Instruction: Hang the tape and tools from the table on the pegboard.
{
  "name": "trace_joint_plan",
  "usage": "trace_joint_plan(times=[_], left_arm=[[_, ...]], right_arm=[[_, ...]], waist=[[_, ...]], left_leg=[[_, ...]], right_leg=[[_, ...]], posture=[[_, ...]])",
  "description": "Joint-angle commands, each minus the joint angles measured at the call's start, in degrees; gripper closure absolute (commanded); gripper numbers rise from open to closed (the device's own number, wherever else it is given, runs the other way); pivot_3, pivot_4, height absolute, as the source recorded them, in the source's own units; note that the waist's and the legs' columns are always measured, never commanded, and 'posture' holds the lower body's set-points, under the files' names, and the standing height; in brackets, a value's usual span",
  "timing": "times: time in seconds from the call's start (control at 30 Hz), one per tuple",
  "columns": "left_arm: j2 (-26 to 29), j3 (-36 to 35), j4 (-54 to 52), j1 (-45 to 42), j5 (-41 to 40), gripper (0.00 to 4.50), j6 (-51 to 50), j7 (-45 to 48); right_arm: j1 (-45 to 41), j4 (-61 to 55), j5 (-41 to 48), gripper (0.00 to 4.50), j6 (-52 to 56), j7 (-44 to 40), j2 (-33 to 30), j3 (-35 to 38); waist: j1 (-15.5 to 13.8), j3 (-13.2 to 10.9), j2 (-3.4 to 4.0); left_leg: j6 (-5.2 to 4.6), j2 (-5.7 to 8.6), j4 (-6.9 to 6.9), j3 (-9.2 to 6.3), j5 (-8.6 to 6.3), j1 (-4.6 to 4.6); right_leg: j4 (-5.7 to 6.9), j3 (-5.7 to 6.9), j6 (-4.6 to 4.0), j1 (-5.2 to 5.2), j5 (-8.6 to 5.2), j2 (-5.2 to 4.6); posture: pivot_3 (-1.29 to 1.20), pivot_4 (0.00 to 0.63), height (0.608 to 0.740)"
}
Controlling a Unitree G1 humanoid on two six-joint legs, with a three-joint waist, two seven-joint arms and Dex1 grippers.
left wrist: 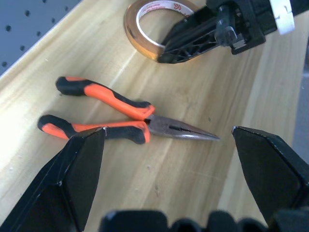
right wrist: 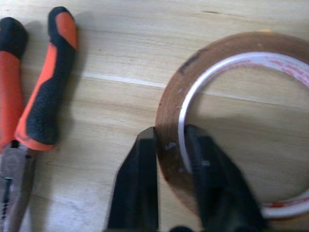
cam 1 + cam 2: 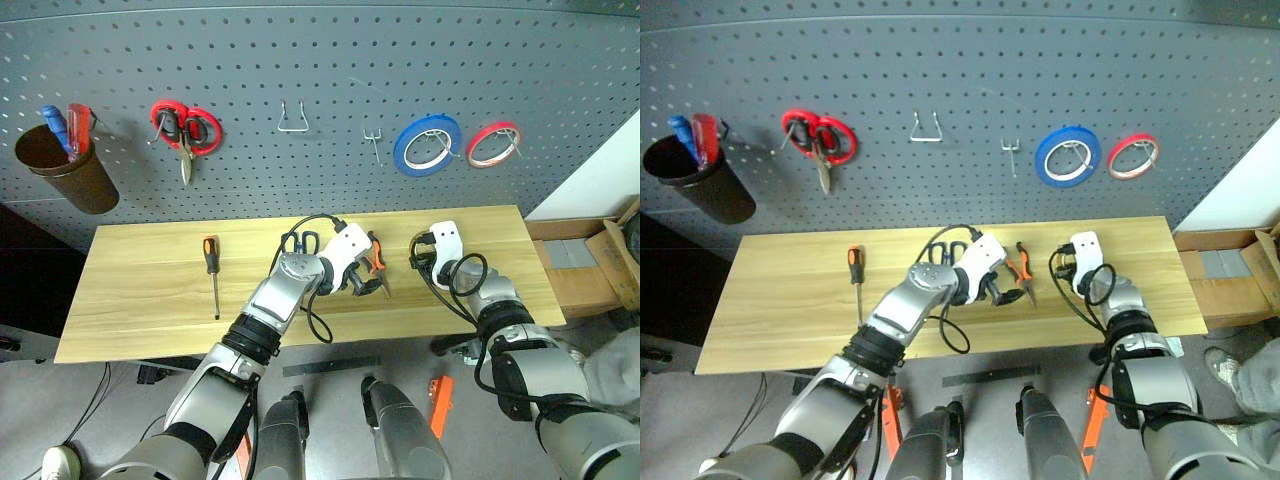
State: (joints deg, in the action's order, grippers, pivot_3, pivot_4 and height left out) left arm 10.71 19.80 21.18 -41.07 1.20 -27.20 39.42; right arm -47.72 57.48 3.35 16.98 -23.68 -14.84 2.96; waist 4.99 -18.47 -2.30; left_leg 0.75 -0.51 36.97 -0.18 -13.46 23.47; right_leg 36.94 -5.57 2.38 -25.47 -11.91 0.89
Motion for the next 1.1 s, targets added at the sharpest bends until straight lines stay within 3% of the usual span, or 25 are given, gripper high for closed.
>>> trace_joint_plan(times=[0.03, 0.1, 0.27, 0.33, 0.53, 0.73, 0.87, 1.1], left_arm=[[-0.56, -0.85, -0.97, -1.04, 0.15, 0.0, 1.77, -0.49], [-0.4, -1.51, -1.51, -0.96, 0.08, 0.0, 1.83, -1.18], [1.35, -4.09, -11.85, 2.78, -3.03, 0.0, -1.83, -0.26], [1.93, -7.42, -19.52, 5.67, -6.03, 0.0, -5.59, -1.03], [3.02, -16.22, -37.13, 11.36, -13.91, 0.0, -18.73, -4.32], [3.71, -24.59, -45.1, 10.79, -20.86, 0.0, -29.59, -8.49], [4.74, -31.41, -51.46, 11.95, -26.99, 0.0, -36.68, -10.01], [5.94, -31.37, -48.45, 9.77, -27.51, 0.0, -34.44, -13.41]], right_arm=[[2.55, -2.46, -1.1, 4.22, -1.0, 0.86, 1.14, -1.21], [4.54, -7.34, -1.68, 4.22, -1.01, 1.59, 1.44, -2.1], [16.39, -35.18, -3.39, 4.22, 1.79, 2.03, 0.83, -5.95], [22.74, -48.7, -3.64, 4.22, 2.82, 1.91, 0.09, -7.21], [34.54, -70.7, -4.5, 4.22, -0.79, 1.78, -0.75, -10.19], [35.98, -69.61, -7.72, 4.22, -14.23, 3.81, -1.04, -11.61], [31.3, -62.33, -11.53, 4.22, -27.03, 6.1, 0.19, -14.16], [18.72, -45.27, -7.75, 4.22, -31.51, 4.62, 5.63, -13.69]], waist=[[0.0, 0.0, 0.0], [-0.02, 0.0, 0.0], [-0.04, 0.08, 0.09], [-0.13, 0.18, 0.21], [-0.18, 1.67, 0.21], [-0.04, 4.48, 0.1], [0.28, 6.05, -0.21], [0.38, 8.06, -0.64]], left_leg=[[0.0, -0.01, 0.0, 0.0, 0.0, 0.0], [0.0, -0.02, 0.01, -0.01, 0.0, 0.0], [0.1, -0.04, 0.02, -0.15, -0.03, 0.34], [0.17, -0.03, 0.04, -0.11, 0.01, 0.63], [0.4, 0.02, 0.09, -0.44, 0.05, 0.84], [0.65, 0.07, 0.15, -0.56, 0.23, 0.78], [0.59, 0.06, 0.15, -0.48, 0.38, 0.3], [0.56, 0.02, 0.13, -0.39, 0.49, -0.66]], right_leg=[[0.0, 0.01, 0.0, 0.0, 0.0, 0.0], [0.02, 0.03, 0.0, 0.0, 0.0, 0.0], [0.09, 0.03, -0.06, -0.36, 0.03, -0.02], [0.18, 0.02, -0.29, -0.69, 0.19, -0.08], [0.09, 0.3, -0.28, -0.74, 0.19, -0.13], [0.08, 0.47, -0.01, -0.62, 0.02, 0.04], [0.09, 0.47, -0.02, -0.18, 0.11, 0.11], [0.05, 0.49, -0.25, 0.81, 0.28, 0.34]], posture=[[-0.02, 0.341, 0.74], [-0.03, 0.329, 0.74], [-0.05, 0.281, 0.74], [-0.07, 0.254, 0.74], [-0.08, 0.176, 0.74], [-0.06, 0.123, 0.74], [-0.02, 0.082, 0.74], [0.01, 0.053, 0.74]])
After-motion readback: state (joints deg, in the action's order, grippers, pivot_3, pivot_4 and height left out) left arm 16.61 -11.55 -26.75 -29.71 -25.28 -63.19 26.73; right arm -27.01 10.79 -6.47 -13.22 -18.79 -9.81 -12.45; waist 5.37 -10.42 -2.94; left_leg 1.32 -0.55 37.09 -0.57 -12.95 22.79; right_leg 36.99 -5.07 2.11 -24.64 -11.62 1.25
